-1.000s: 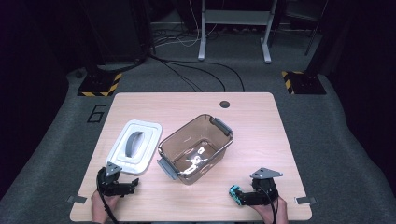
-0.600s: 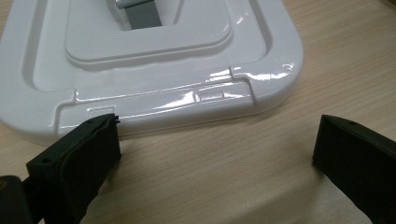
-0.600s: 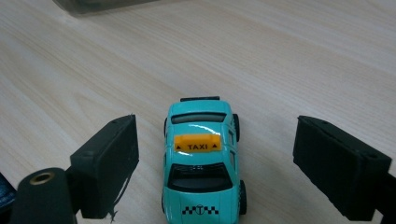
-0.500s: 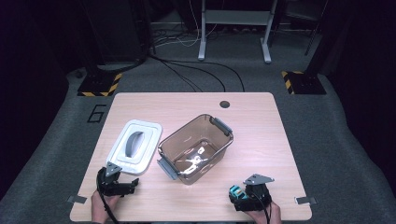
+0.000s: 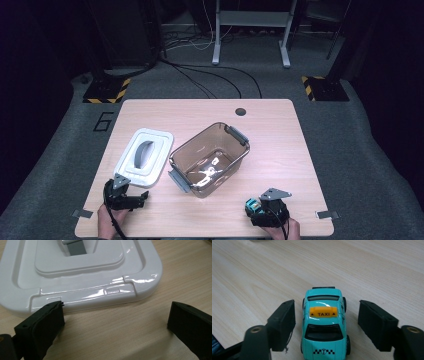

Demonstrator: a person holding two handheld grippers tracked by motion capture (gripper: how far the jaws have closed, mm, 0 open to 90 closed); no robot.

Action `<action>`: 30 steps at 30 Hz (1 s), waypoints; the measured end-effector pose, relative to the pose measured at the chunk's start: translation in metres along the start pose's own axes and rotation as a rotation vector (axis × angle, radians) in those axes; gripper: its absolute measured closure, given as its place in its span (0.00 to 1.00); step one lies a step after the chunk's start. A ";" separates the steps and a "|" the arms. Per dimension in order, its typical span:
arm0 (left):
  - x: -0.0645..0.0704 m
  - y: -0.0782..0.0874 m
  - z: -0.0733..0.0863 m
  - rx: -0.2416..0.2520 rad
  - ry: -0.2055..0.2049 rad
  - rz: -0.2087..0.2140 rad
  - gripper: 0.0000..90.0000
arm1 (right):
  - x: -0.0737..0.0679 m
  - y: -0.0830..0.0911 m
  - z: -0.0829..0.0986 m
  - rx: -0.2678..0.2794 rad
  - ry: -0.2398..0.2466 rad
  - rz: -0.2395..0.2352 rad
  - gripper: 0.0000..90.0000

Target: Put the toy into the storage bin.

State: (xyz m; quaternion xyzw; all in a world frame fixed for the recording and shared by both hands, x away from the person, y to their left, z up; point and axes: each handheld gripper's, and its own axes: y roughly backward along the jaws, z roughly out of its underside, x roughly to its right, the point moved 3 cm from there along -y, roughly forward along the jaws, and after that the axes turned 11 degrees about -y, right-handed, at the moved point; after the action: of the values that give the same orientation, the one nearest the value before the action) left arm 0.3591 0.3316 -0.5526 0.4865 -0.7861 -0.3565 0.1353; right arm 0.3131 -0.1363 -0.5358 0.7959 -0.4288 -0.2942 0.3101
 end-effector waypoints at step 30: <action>0.000 0.000 0.000 0.001 0.001 -0.003 0.01 | -0.002 0.005 0.001 0.050 0.022 0.002 0.56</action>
State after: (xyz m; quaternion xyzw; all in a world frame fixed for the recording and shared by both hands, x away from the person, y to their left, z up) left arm 0.3591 0.3318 -0.5526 0.4879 -0.7856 -0.3559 0.1350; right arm 0.3084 -0.1368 -0.5322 0.8062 -0.4333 -0.2743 0.2949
